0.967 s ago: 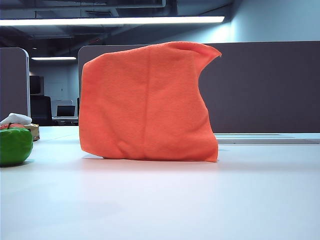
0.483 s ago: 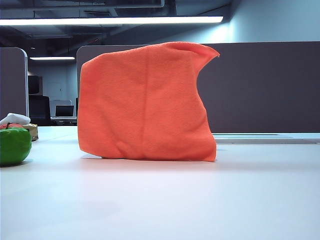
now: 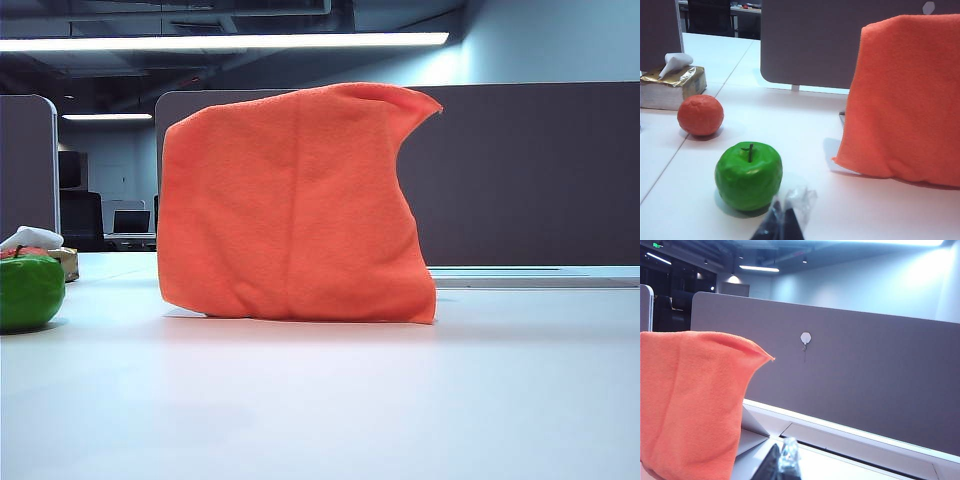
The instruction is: Pick up the cloth from the table and use it to cover the mirror.
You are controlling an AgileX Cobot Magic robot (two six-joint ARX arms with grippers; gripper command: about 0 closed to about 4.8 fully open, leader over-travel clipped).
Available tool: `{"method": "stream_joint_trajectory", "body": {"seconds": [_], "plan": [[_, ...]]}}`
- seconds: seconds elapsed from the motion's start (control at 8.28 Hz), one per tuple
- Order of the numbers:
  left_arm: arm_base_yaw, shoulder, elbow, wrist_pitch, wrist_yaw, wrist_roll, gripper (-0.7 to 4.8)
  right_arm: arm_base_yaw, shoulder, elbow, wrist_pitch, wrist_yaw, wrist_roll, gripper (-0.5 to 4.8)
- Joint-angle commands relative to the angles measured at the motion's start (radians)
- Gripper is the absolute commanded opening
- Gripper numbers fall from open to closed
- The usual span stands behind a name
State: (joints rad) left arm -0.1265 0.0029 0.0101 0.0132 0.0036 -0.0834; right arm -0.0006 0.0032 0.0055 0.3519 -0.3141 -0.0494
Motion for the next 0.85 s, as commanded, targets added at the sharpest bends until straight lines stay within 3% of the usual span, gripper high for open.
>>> {"method": "stream_joint_trajectory", "body": {"seconds": [0.12,0.36,0.48,0.85], "plan": [[0.000,0.001,0.002,0.019,0.024,0.010,-0.06,0.000,-0.001,-0.001,-0.103,0.063,-0.034,-0.03],[-0.002,0.001,0.001,0.009,0.023,0.052,-0.06,0.000,-0.001,-0.001,-0.115,0.101,-0.034,-0.03],[-0.002,0.001,0.001,-0.002,0.024,0.147,-0.06,0.000,-0.001,-0.001,-0.138,0.164,-0.032,-0.03],[-0.002,0.001,0.001,0.011,0.020,0.147,-0.06,0.000,-0.001,-0.001,-0.215,0.195,0.013,-0.03]]}}
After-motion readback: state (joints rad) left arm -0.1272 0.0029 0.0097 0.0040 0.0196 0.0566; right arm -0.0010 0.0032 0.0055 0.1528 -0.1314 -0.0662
